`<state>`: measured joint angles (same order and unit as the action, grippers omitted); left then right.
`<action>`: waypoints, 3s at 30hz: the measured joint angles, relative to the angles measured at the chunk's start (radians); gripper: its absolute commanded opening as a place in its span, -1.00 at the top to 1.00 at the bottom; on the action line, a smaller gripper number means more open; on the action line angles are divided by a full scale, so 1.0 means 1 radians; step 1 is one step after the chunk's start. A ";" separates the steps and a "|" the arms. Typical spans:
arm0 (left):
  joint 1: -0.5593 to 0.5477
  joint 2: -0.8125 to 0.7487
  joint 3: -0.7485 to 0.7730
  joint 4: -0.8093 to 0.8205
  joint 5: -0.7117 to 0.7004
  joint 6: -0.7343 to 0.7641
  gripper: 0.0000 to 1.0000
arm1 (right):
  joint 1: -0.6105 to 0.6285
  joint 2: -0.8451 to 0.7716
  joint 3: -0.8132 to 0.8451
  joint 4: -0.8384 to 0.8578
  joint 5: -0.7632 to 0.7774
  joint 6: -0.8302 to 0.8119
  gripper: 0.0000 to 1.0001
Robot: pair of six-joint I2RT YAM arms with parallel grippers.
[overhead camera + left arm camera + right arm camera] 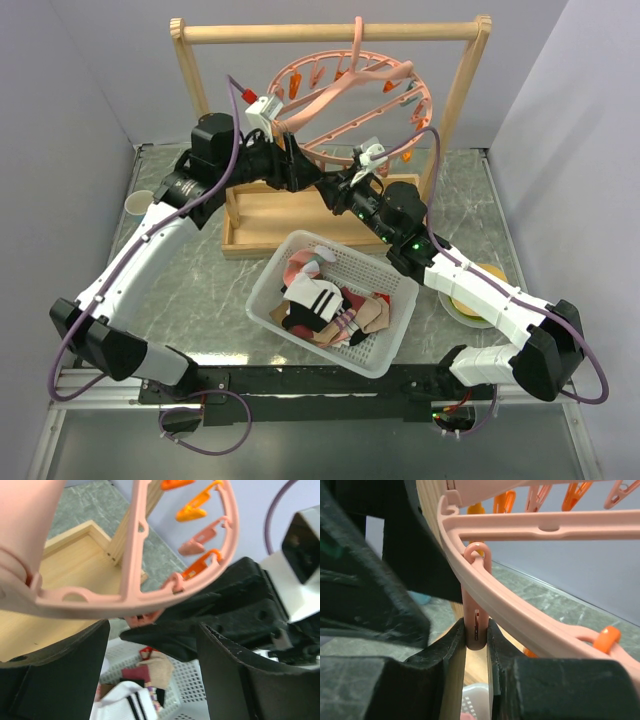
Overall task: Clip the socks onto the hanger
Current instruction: Open the clamp at the hanger, then adjust the sock in the bin.
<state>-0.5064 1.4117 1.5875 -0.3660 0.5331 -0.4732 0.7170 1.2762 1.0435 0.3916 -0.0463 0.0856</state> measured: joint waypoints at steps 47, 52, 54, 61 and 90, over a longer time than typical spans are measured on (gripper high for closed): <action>-0.043 0.073 0.099 -0.038 -0.166 0.085 0.98 | 0.000 0.010 0.019 -0.055 0.007 0.028 0.09; -0.043 0.059 0.098 -0.043 -0.170 0.086 0.98 | 0.006 -0.102 -0.015 -0.132 0.008 0.027 0.08; -0.043 0.051 0.095 -0.043 -0.174 0.087 0.98 | 0.027 -0.183 -0.043 -0.187 0.030 0.016 0.08; -0.043 0.032 0.088 -0.043 -0.176 0.092 0.98 | 0.171 -0.388 -0.157 -0.374 0.161 -0.006 -0.99; -0.043 0.031 0.081 -0.044 -0.172 0.118 0.98 | 0.270 -0.388 -0.577 -0.579 0.018 0.381 -0.28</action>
<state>-0.5495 1.4425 1.6684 -0.4099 0.3611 -0.3553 0.9874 0.8886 0.4667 -0.1871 -0.0288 0.4664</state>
